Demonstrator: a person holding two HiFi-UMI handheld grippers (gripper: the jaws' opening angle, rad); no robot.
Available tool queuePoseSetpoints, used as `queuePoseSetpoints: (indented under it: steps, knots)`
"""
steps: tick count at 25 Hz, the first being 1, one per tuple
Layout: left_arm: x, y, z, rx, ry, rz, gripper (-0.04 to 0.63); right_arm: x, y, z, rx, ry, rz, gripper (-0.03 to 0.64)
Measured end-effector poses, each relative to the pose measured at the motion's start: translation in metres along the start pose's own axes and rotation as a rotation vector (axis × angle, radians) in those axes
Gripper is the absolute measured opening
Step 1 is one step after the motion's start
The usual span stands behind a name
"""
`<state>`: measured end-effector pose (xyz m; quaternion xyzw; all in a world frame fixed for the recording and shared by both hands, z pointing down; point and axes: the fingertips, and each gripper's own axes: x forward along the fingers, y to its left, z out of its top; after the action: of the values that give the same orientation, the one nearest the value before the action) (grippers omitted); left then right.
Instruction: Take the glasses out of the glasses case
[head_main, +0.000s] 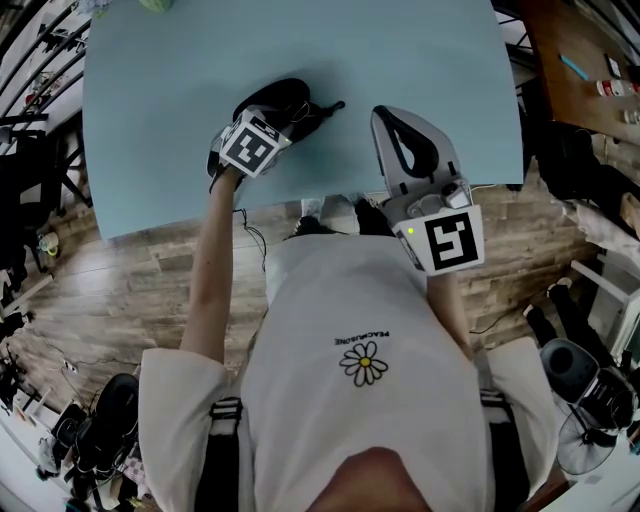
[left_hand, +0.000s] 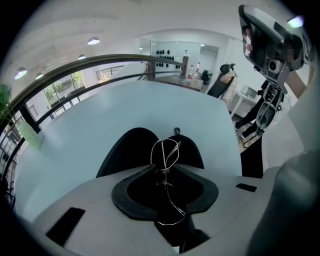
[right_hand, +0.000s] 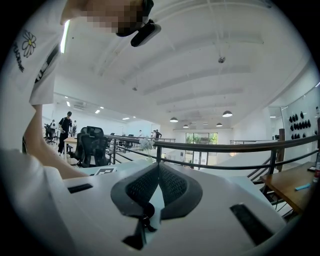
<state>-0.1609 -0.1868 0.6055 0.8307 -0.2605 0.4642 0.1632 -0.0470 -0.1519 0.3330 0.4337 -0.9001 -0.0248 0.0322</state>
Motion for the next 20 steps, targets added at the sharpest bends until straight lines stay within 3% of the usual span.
queuePoseSetpoints:
  steps: [9, 20]
  knots:
    - [-0.011, 0.002, 0.012, 0.018, -0.037, 0.049, 0.111, -0.003, 0.003, 0.002, -0.008, -0.007, 0.009, 0.008]
    - [-0.050, 0.019, 0.052, 0.043, -0.135, 0.195, 0.110, -0.002, 0.002, 0.003, -0.038, -0.010, 0.042, 0.008]
